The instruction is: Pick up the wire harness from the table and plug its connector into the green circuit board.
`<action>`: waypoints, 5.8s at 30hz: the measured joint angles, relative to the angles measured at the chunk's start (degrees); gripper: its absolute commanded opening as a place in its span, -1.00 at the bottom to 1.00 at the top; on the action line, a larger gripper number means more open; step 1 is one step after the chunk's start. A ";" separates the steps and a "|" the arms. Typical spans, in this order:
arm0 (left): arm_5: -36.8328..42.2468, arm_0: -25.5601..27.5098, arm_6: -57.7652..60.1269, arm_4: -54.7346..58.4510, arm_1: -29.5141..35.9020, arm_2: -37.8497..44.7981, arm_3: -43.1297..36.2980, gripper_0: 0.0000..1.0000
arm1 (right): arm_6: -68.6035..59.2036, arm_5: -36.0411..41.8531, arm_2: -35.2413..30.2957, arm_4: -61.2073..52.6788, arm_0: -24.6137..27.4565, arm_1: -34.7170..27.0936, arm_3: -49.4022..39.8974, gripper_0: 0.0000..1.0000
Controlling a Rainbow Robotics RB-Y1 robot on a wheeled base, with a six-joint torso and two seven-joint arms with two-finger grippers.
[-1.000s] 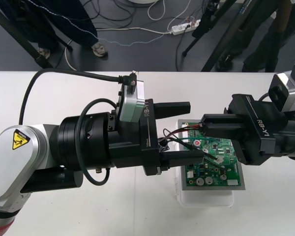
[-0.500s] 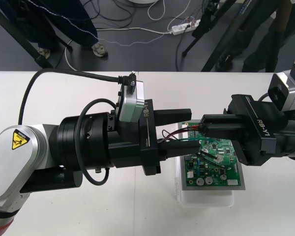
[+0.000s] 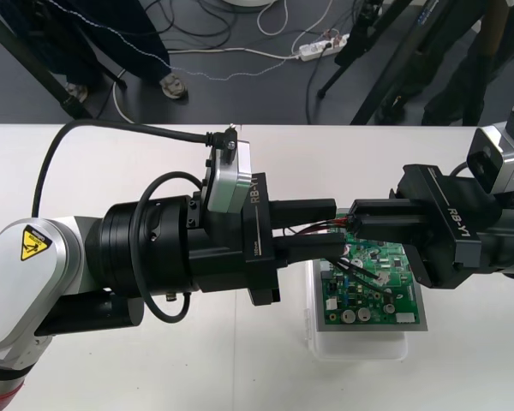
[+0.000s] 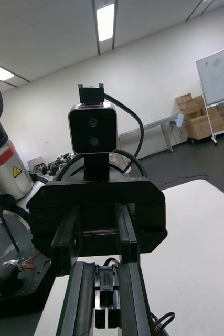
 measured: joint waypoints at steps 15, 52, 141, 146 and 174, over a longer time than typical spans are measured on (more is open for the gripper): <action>0.05 0.00 0.00 -0.05 0.00 -0.10 0.00 -0.45 | 0.00 -0.02 0.00 0.00 -0.01 2.02 -0.01 -1.00; 0.62 -0.02 -0.11 -0.30 0.00 -0.52 0.00 -1.00 | 0.00 -0.63 0.00 -0.10 -0.01 2.42 -0.07 1.00; -34.13 -9.68 -60.60 17.76 -5.48 5.71 65.53 -1.00 | -7.62 -16.05 7.53 82.41 -5.02 -12.46 -7.29 1.00; -34.42 -10.73 -63.88 17.30 -6.41 5.71 65.82 -1.00 | -7.63 -16.05 8.40 84.77 -5.04 -10.27 -7.29 1.00; -34.05 -12.27 -64.10 16.56 -9.11 2.01 65.85 -1.00 | -11.24 -16.09 11.62 93.56 -4.17 -5.81 -10.07 1.00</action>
